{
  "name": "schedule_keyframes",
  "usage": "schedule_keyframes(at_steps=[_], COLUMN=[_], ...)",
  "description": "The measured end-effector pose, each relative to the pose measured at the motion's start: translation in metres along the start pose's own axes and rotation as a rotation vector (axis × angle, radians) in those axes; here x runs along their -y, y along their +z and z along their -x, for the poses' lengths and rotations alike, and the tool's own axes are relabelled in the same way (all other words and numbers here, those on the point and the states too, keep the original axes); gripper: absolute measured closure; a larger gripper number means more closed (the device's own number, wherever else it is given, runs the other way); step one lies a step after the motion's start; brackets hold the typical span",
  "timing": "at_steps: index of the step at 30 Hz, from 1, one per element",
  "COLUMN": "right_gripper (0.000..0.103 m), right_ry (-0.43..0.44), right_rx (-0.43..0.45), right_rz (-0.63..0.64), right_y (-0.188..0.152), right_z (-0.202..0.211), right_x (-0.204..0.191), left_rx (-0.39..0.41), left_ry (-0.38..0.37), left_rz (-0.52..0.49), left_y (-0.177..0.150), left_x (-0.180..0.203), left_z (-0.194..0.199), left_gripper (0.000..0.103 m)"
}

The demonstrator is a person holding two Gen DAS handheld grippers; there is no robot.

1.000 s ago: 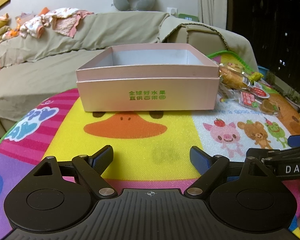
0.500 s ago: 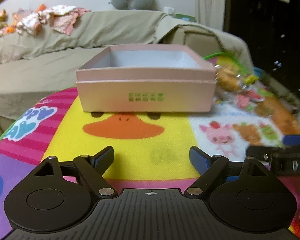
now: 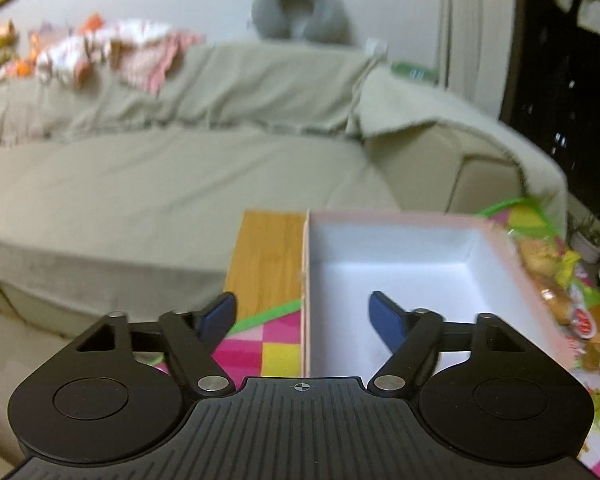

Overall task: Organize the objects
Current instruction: 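Grasp the pink box wall with the left gripper while the right gripper reaches toward the snacks, then grasp the red-label hawthorn packet with the right gripper and drop it into the box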

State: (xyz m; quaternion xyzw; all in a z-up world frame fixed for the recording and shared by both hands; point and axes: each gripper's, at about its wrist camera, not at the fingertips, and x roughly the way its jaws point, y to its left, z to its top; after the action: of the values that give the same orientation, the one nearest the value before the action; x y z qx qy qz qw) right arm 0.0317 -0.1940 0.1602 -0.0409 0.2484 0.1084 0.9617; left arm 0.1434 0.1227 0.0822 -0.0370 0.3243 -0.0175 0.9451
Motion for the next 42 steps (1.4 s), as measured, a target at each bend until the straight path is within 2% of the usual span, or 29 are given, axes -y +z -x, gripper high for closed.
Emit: schedule_keyframes(at_steps=[1, 3, 6, 8, 10, 13, 15, 18, 22, 25, 28, 30, 32, 35, 39, 42], right_gripper=[0.01, 0.012, 0.017, 0.017, 0.017, 0.017, 0.017, 0.017, 0.017, 0.017, 0.017, 0.021, 0.025, 0.037, 0.037, 0.039], right_ry=[0.008, 0.012, 0.002, 0.004, -0.002, -0.001, 0.006, 0.016, 0.027, 0.022, 0.01, 0.049, 0.134, 0.198, 0.119, 0.084], right_rx=[-0.014, -0.036, -0.069, -0.107, -0.147, -0.196, -0.224, -0.259, -0.298, -0.287, -0.301, -0.343, -0.375, -0.39, -0.344, -0.339], right_rz=[0.011, 0.018, 0.014, -0.008, -0.022, -0.019, -0.01, 0.002, -0.013, 0.002, -0.006, -0.051, -0.107, -0.098, -0.023, -0.036], right_y=[0.001, -0.002, -0.015, -0.027, -0.04, -0.062, -0.076, -0.087, -0.095, -0.098, -0.101, -0.101, -0.102, -0.104, -0.102, -0.102], right_z=[-0.003, -0.009, -0.019, -0.031, -0.043, -0.056, -0.064, -0.076, -0.092, -0.1, -0.106, -0.104, -0.096, -0.084, -0.089, -0.101], right_x=[0.001, 0.003, 0.011, 0.022, 0.03, 0.035, 0.036, 0.033, 0.033, 0.032, 0.033, 0.033, 0.03, 0.019, 0.009, 0.009], left_rx=[-0.026, -0.059, -0.082, -0.081, -0.068, -0.091, -0.079, -0.077, -0.089, -0.108, -0.111, -0.109, -0.111, -0.114, -0.124, -0.114], left_ry=[-0.009, -0.028, -0.044, -0.004, 0.023, -0.028, -0.012, -0.022, -0.053, -0.036, -0.028, -0.033, -0.044, -0.046, -0.041, -0.035], left_rz=[0.014, 0.047, 0.045, 0.01, -0.042, -0.053, -0.121, -0.149, -0.111, -0.043, -0.031, -0.038, -0.034, -0.022, -0.015, 0.001], left_y=[0.0, -0.003, -0.014, -0.02, -0.026, -0.032, -0.04, -0.044, -0.048, -0.045, -0.045, -0.048, -0.051, -0.053, -0.058, -0.058], left_x=[-0.002, -0.002, 0.001, 0.008, 0.014, 0.01, 0.015, 0.017, 0.009, 0.002, 0.005, 0.006, 0.006, 0.005, 0.004, 0.005], left_z=[-0.011, -0.026, -0.039, -0.042, -0.038, -0.033, -0.026, -0.019, -0.013, -0.017, -0.017, -0.015, -0.012, -0.011, -0.013, -0.008], left_gripper=[0.044, 0.056, 0.069, 0.074, 0.094, 0.092, 0.092, 0.092, 0.093, 0.093, 0.093, 0.093, 0.093, 0.094, 0.095, 0.095])
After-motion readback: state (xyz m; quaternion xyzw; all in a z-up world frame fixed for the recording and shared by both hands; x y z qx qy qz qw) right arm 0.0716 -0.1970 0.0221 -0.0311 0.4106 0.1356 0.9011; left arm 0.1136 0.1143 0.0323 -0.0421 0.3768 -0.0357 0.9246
